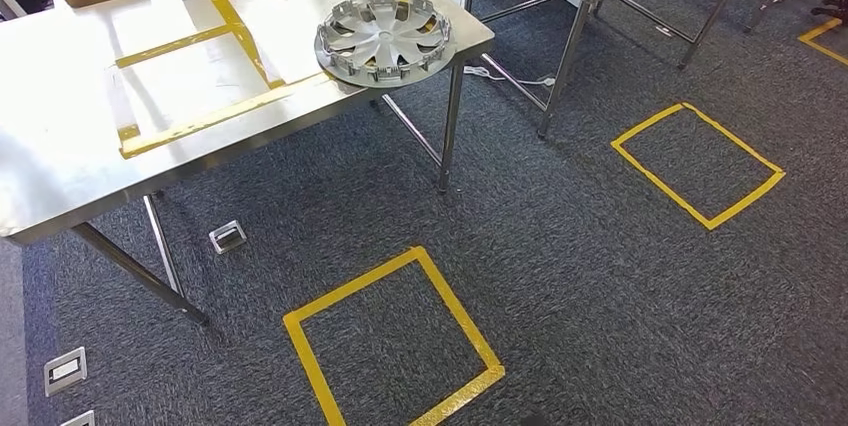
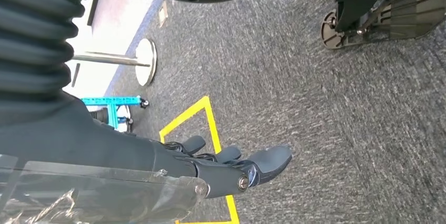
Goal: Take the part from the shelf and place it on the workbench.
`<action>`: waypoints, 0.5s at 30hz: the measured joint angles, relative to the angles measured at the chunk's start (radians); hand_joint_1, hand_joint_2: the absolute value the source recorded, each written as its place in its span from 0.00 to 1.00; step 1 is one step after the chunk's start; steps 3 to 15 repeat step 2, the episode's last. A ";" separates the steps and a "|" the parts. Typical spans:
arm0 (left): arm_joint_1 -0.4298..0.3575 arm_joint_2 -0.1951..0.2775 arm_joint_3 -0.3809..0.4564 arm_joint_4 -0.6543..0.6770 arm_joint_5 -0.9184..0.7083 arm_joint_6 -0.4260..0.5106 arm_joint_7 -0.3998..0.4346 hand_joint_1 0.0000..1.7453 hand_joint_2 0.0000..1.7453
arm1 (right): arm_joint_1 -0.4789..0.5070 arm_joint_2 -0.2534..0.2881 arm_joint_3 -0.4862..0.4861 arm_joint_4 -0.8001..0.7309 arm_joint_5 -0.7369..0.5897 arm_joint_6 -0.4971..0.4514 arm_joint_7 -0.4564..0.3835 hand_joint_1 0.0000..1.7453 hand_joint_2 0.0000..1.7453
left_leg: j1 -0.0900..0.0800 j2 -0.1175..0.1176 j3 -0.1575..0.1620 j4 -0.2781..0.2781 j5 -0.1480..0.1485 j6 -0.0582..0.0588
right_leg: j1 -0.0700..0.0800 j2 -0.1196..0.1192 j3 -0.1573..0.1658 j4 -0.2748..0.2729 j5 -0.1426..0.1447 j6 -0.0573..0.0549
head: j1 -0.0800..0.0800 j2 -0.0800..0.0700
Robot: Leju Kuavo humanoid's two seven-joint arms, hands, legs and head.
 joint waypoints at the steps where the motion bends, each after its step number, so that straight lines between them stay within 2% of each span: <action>1: 0.000 0.000 0.000 0.000 0.000 0.000 0.000 0.00 0.00 | 0.000 0.000 0.001 0.002 -0.001 0.000 0.000 0.00 0.00 | 0.000 0.000 0.000 0.000 0.000 0.000 | 0.000 0.000 0.000 0.000 0.000 0.000 | 0.000 0.000; 15: 0.000 0.001 0.000 0.000 0.000 0.000 0.000 0.00 0.00 | 0.000 0.000 0.002 0.003 -0.002 -0.001 0.000 0.00 0.00 | 0.000 0.000 0.000 0.000 0.000 0.001 | 0.000 0.000 0.000 0.000 0.000 0.000 | 0.000 0.000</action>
